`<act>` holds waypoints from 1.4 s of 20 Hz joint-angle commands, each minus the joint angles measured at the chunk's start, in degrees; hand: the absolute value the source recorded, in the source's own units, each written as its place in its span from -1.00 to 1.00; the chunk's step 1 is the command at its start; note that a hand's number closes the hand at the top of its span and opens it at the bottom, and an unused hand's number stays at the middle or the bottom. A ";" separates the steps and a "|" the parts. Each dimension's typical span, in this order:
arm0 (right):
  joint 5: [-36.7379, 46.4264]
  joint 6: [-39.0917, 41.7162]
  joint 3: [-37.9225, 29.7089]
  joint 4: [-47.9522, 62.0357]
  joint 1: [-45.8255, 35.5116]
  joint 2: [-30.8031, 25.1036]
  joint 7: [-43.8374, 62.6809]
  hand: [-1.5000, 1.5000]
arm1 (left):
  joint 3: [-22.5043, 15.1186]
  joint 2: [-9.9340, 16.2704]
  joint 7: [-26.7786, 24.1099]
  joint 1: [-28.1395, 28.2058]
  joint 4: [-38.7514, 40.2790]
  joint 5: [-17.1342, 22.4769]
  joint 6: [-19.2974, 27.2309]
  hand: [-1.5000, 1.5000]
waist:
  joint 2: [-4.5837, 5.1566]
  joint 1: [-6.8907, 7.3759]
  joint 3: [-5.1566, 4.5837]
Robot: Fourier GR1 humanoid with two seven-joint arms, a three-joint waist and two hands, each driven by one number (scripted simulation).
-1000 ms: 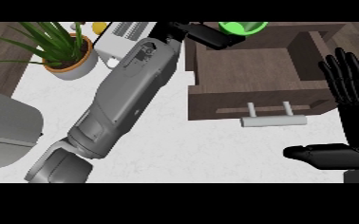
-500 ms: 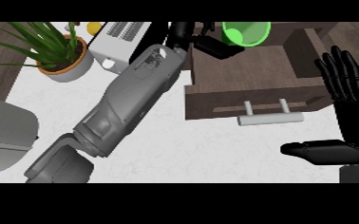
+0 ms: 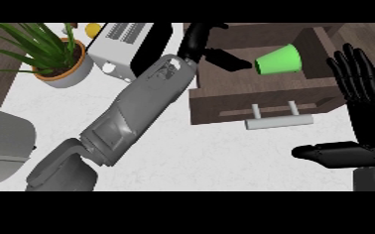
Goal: Pick up the cup, place it into the drawer and close the drawer
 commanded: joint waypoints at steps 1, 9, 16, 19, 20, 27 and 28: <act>-0.75 0.88 -0.36 2.45 -1.63 -0.46 -0.88 -1.00 | -5.96 -0.01 1.54 1.70 -1.97 0.45 4.33 -1.00 | 0.09 -0.33 0.02; -11.51 7.26 -1.19 0.43 1.50 0.07 -0.07 -1.00 | -2.15 -0.01 -6.72 1.03 -6.05 5.45 5.80 -1.00 | -0.37 1.20 -0.01; -6.89 12.58 -1.13 -6.26 3.63 -7.73 1.43 1.00 | 1.22 -0.01 -7.46 -0.21 -8.28 7.40 5.59 -1.00 | -0.98 3.27 -0.07; -4.54 13.84 0.62 -7.08 5.01 -8.68 2.64 1.00 | 3.31 2.08 -3.00 -1.66 -10.06 7.52 4.90 -1.00 | -1.22 4.47 -0.08; -1.15 12.16 3.29 -8.81 6.54 -6.66 2.96 1.00 | 4.37 5.06 -3.76 0.20 -11.98 8.18 3.01 -1.00 | -1.32 4.92 -0.10; 9.79 9.29 5.88 -10.88 9.23 -6.70 4.29 1.00 | 4.57 10.28 -0.13 10.56 -25.46 7.33 4.30 -1.00 | -1.76 6.52 -0.11; 12.43 8.79 5.95 -11.74 9.78 -7.08 3.09 1.00 | 5.70 11.09 -0.37 10.15 -23.71 6.84 3.94 -1.00 | -1.45 5.64 -0.09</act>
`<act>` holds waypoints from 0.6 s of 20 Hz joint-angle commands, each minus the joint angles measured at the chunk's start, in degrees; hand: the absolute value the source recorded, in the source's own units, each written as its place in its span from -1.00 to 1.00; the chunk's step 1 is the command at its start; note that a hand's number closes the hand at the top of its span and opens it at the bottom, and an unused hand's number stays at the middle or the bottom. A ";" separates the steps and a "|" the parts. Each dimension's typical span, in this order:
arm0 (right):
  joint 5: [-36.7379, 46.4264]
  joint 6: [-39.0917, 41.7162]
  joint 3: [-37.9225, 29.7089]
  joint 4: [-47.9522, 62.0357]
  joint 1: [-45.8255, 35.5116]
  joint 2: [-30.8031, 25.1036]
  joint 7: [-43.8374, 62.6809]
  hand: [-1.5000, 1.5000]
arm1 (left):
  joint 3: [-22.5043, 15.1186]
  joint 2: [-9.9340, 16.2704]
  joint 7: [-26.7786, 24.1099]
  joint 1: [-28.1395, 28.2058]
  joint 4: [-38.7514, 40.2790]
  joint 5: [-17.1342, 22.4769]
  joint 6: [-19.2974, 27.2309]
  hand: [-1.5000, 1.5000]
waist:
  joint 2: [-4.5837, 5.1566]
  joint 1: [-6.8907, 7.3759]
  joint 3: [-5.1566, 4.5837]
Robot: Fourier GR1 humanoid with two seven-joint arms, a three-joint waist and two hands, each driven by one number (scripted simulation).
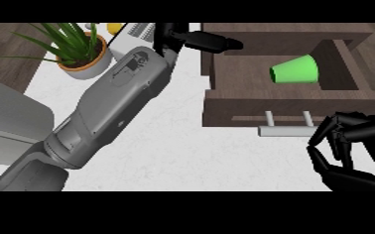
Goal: Pick up the cup, place it into the drawer and close the drawer
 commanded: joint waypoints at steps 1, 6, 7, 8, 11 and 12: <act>8.94 -3.80 3.44 2.33 -3.09 1.42 1.61 1.00 | 0.81 4.60 2.01 5.23 -8.04 -0.53 -0.34 -1.00 | -0.03 1.27 -0.01; 17.13 -6.64 7.16 7.10 -4.61 2.61 -1.08 1.00 | 3.19 11.07 5.66 11.68 -18.10 -0.18 -1.16 -1.00 | -0.01 1.31 0.02; 18.17 -6.89 7.46 8.48 -4.63 2.44 -1.70 1.00 | 3.44 11.50 3.63 16.04 -18.81 0.21 -2.30 -1.00 | 0.08 1.38 0.01; 20.09 -7.61 7.98 9.20 -7.13 2.36 -1.00 1.00 | 4.16 12.46 5.81 14.67 -20.26 -0.33 -1.79 -1.00 | 0.12 1.00 0.02; 26.65 -8.40 10.17 18.52 -10.07 -0.42 -7.12 1.00 | 5.14 14.34 5.77 18.14 -23.15 0.72 -2.76 -1.00 | 0.36 1.94 0.04; 31.68 -10.97 14.62 17.30 -8.65 1.44 -5.90 1.00 | 4.74 14.49 3.61 21.02 -24.18 0.94 -5.71 -1.00 | 0.35 1.73 0.00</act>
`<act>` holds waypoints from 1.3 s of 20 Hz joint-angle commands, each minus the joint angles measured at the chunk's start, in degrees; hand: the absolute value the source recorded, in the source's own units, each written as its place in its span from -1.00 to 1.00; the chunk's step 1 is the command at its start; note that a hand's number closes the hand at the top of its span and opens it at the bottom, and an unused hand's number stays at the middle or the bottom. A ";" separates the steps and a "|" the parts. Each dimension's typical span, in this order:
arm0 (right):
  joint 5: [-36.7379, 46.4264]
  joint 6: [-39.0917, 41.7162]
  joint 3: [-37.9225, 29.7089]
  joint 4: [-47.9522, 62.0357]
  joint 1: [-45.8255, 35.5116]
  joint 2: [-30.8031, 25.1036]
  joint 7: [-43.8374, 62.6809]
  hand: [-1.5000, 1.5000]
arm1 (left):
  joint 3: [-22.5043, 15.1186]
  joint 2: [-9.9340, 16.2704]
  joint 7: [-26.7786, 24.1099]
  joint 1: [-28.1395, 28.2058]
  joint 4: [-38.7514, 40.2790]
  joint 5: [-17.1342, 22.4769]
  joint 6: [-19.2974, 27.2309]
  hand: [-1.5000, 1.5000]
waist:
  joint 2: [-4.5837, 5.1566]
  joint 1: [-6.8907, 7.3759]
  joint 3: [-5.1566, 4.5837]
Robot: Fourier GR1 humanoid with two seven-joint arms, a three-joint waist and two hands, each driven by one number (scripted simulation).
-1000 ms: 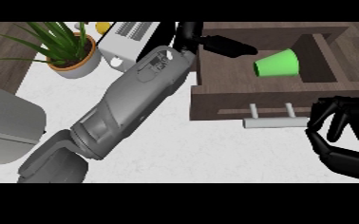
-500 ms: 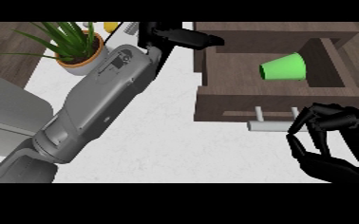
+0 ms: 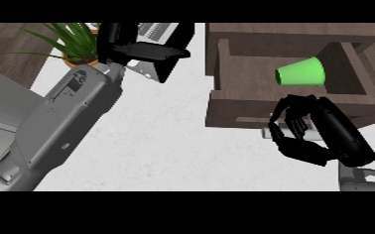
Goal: Pick up the cup, place it into the drawer and close the drawer
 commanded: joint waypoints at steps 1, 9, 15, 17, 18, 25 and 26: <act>10.50 -3.57 5.11 8.46 -2.01 -1.01 -5.22 1.00 | 1.63 3.54 -0.08 5.09 -4.02 0.17 -2.19 -1.00 | 0.24 0.00 0.02; 25.65 -13.84 9.60 30.26 -11.43 -0.36 -8.85 1.00 | 4.68 9.33 -0.27 14.99 -12.72 1.27 -5.80 -1.00 | 0.47 0.96 0.07; 27.16 -21.16 6.32 51.23 -22.41 4.70 -13.51 1.00 | 8.47 11.54 -1.95 23.68 -16.78 2.18 -10.06 -1.00 | 0.52 0.22 0.06; 27.67 -21.30 5.23 58.01 -27.87 6.28 -13.83 1.00 | 10.09 11.29 -2.81 23.35 -14.41 1.11 -11.37 -1.00 | 0.56 -0.35 0.05; 27.89 -23.11 4.74 61.46 -29.02 6.76 -15.71 1.00 | 10.32 10.28 -4.72 22.39 -10.54 -0.04 -12.80 -1.00 | 0.70 -0.64 0.04; 24.88 -23.22 -2.76 80.25 -41.12 2.98 -21.99 1.00 | 10.85 11.47 -4.03 26.23 -14.87 0.72 -15.47 -1.00 | 1.62 1.58 0.14; 25.77 -24.41 -2.30 81.82 -40.49 3.16 -22.06 1.00 | 12.68 13.28 -3.80 27.82 -15.21 2.90 -18.27 -1.00 | 1.72 2.23 0.13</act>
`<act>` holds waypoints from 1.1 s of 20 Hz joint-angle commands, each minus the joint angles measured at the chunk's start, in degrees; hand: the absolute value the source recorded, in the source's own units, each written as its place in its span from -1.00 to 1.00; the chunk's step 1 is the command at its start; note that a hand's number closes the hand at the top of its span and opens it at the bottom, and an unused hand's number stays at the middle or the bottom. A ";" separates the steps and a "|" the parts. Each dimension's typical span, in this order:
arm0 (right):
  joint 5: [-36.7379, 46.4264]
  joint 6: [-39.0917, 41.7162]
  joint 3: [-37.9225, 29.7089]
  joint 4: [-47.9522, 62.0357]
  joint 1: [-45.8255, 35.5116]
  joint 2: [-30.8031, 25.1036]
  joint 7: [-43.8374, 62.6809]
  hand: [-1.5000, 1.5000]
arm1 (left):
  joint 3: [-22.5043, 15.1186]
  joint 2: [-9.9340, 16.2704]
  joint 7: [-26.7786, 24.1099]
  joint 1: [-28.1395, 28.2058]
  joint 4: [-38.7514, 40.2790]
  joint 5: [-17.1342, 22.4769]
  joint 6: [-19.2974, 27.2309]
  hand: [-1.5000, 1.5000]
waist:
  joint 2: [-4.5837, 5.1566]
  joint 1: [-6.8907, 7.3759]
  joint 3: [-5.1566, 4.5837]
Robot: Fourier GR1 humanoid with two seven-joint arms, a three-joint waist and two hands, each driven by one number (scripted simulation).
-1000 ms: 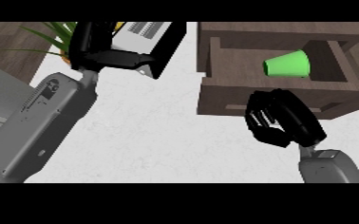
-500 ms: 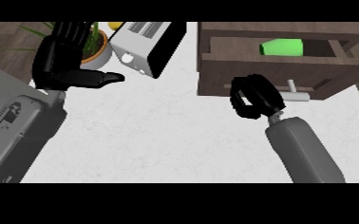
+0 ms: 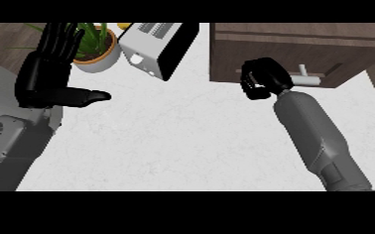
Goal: Pick up the cup, place it into the drawer and close the drawer
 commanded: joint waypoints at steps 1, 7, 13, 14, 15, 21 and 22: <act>0.06 -0.61 -2.89 11.37 -6.93 -1.06 -1.06 1.00 | -0.09 -1.11 -1.30 -0.80 1.94 -1.32 -1.31 -1.00 | 1.14 0.44 0.19; -2.14 1.02 -6.04 16.00 -10.28 -4.11 -2.38 1.00 | 1.04 -0.81 -1.02 -0.28 0.80 -0.24 -3.06 -1.00 | 1.73 1.78 0.23; -4.87 4.85 -8.55 16.63 -12.58 -7.19 -4.93 1.00 | 0.57 -1.63 -1.57 -0.27 1.20 -0.35 -4.53 -1.00 | 2.25 2.28 0.26; -4.86 3.77 -8.73 16.89 -11.79 -7.16 -4.50 1.00 | 0.49 -1.49 0.17 -0.22 0.51 0.70 -4.73 -1.00 | 2.42 3.00 0.32; -5.21 3.20 -9.17 17.04 -11.14 -7.49 -5.12 1.00 | 0.61 -1.36 -1.54 1.65 -0.10 0.97 -6.50 -1.00 | 2.29 3.52 0.26; -6.50 3.06 -10.53 17.26 -11.13 -8.49 -8.07 1.00 | -1.60 -3.96 -1.43 1.99 0.00 -0.32 -5.26 -1.00 | 2.50 3.31 0.32; -6.96 4.30 -10.99 17.21 -12.78 -8.73 -7.17 1.00 | -0.94 -3.12 -1.56 1.85 1.01 -0.54 -5.44 -1.00 | 2.56 3.55 0.27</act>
